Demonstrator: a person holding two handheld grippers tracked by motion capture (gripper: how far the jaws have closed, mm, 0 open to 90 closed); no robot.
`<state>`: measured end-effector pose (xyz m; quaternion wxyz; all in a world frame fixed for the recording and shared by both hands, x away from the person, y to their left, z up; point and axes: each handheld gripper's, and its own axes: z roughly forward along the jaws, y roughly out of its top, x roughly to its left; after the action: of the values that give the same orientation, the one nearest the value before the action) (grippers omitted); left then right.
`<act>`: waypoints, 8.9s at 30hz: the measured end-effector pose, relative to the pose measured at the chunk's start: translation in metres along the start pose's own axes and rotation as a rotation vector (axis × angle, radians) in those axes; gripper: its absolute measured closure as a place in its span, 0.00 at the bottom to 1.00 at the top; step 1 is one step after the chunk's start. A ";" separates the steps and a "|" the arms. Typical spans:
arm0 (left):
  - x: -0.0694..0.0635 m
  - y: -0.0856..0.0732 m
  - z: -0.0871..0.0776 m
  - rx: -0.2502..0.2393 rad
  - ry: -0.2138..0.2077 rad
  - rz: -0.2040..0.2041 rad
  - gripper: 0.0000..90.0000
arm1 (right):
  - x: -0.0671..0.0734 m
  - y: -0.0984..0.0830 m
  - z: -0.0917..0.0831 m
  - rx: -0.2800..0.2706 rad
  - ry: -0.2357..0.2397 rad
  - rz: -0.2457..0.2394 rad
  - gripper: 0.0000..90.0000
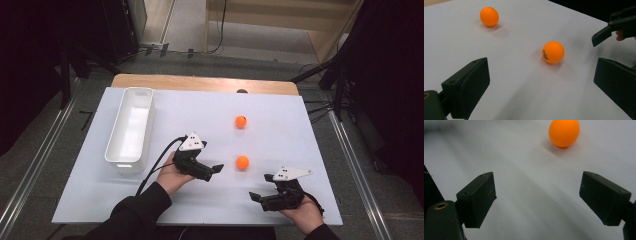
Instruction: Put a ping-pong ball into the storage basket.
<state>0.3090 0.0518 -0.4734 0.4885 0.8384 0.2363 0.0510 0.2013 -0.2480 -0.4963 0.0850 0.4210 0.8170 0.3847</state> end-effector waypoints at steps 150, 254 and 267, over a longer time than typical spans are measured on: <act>-0.028 0.011 0.109 0.173 0.034 0.143 0.15 | -0.008 -0.001 -0.001 -0.034 0.006 0.038 0.14; -0.012 0.037 0.059 0.044 -0.036 0.008 0.56 | -0.006 -0.001 0.000 -0.025 0.008 0.027 0.14; -0.013 0.041 0.049 0.023 -0.043 0.018 0.56 | -0.005 0.001 0.001 -0.024 0.012 0.024 0.14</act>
<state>0.3276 -0.0095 -0.4622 0.4834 0.8470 0.2186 0.0345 0.2056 -0.2512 -0.4977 0.0806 0.4272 0.8079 0.3979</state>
